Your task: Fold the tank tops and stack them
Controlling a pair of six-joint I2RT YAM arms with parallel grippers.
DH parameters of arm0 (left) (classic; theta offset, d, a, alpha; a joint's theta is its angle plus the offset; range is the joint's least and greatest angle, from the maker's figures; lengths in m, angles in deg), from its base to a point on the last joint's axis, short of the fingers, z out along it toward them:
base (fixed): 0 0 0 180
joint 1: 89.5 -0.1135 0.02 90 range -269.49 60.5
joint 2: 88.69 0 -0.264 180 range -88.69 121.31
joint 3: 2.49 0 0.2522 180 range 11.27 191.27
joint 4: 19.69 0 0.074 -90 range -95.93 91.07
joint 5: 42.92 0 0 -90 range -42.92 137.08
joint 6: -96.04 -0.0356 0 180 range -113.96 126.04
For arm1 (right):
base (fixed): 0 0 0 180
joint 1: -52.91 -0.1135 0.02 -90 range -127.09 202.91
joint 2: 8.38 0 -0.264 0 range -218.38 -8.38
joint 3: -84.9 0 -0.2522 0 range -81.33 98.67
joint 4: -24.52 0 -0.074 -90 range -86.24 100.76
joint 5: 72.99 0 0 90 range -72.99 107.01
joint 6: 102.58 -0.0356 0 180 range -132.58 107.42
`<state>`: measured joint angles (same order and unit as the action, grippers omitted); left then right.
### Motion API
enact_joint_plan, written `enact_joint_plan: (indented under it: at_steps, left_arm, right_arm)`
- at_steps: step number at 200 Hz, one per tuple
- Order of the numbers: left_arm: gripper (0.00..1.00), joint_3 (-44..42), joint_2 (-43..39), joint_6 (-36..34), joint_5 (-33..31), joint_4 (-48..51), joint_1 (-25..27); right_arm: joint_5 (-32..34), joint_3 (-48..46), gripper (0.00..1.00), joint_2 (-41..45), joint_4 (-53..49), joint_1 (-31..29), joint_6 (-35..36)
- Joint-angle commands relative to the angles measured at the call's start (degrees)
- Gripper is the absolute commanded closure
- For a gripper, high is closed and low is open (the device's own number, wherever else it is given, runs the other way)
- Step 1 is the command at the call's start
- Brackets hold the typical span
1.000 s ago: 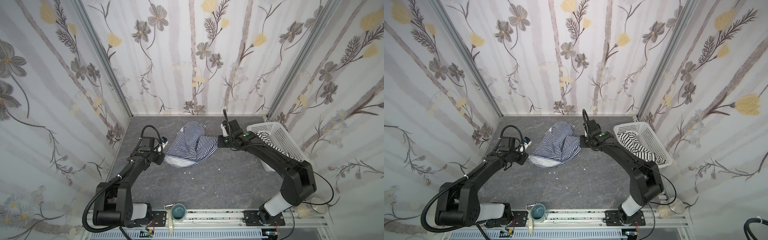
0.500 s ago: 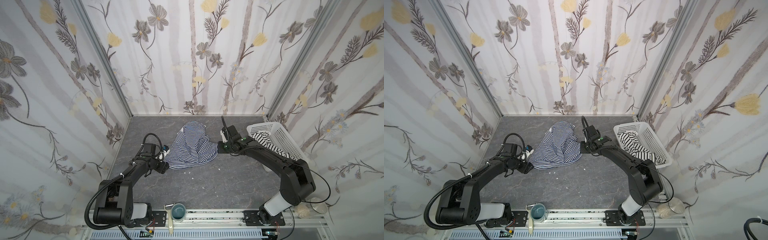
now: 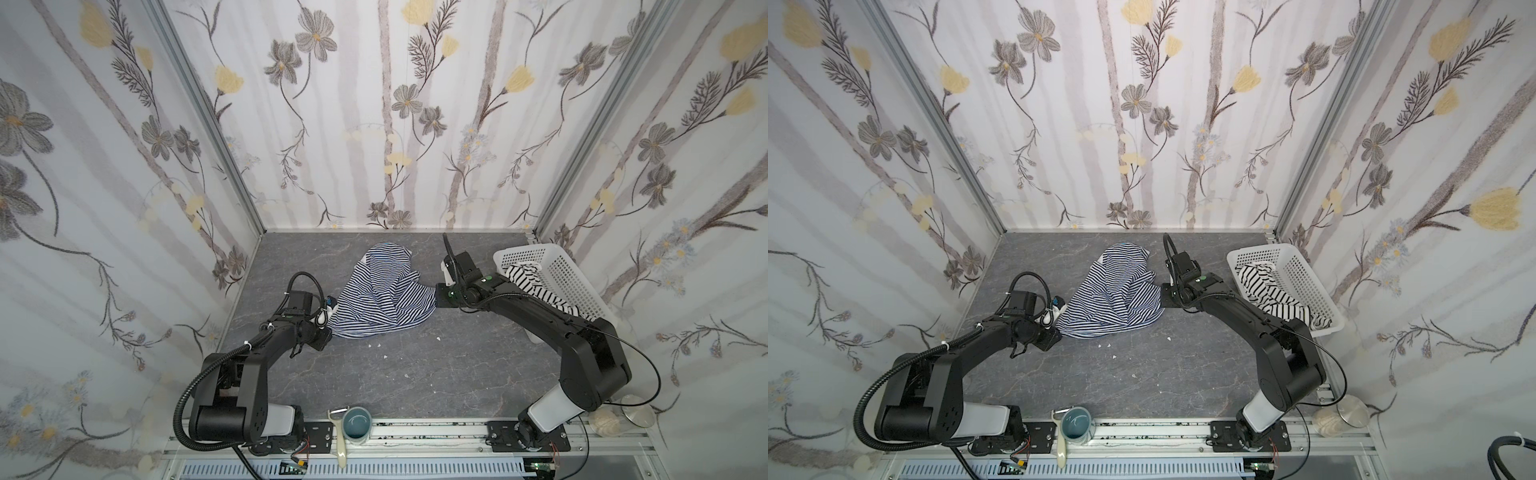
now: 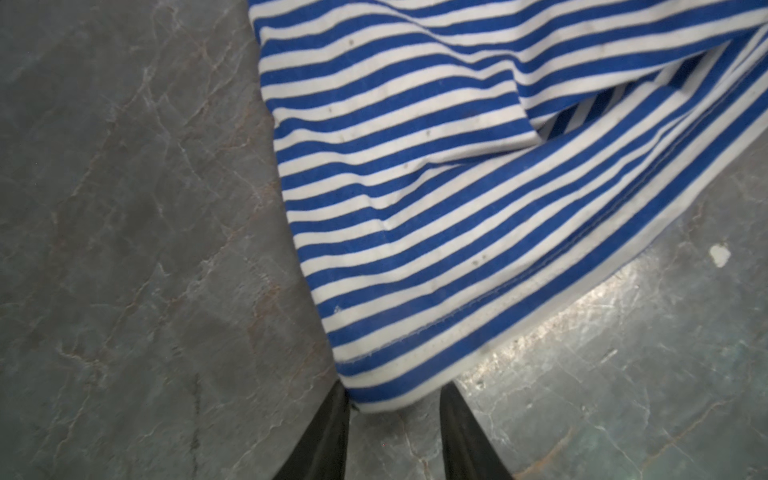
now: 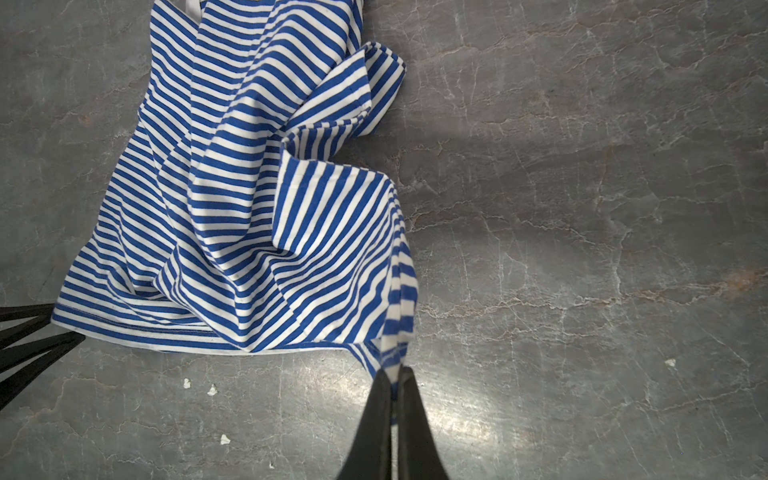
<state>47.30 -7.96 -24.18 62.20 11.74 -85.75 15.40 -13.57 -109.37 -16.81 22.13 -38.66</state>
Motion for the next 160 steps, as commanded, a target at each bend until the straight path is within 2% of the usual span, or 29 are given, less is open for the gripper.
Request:
enact_joint_plan:
  at_steps: [1, 90, 138, 160]
  left_arm:
    - [0.66, 1.44, 1.84, -0.44, 0.07, -1.50, -0.23]
    - [0.76, 5.49, 6.11, 0.87, 1.16, -2.72, -0.58]
    - [0.89, 6.34, 7.56, 0.81, 1.56, -2.70, -0.57]
    - [1.00, 6.40, 7.24, 0.61, 0.97, -2.64, -0.58]
  right_arm:
    - [0.02, 0.08, 1.00, 0.22, 2.08, 0.06, -0.28]
    - [-0.24, -0.17, 1.00, -0.17, 2.52, 0.09, -0.28]
    - [0.02, -0.70, 1.00, -0.26, 2.66, 0.46, -0.19]
    - [0.11, -0.97, 1.00, -0.27, 2.85, 1.05, -0.14]
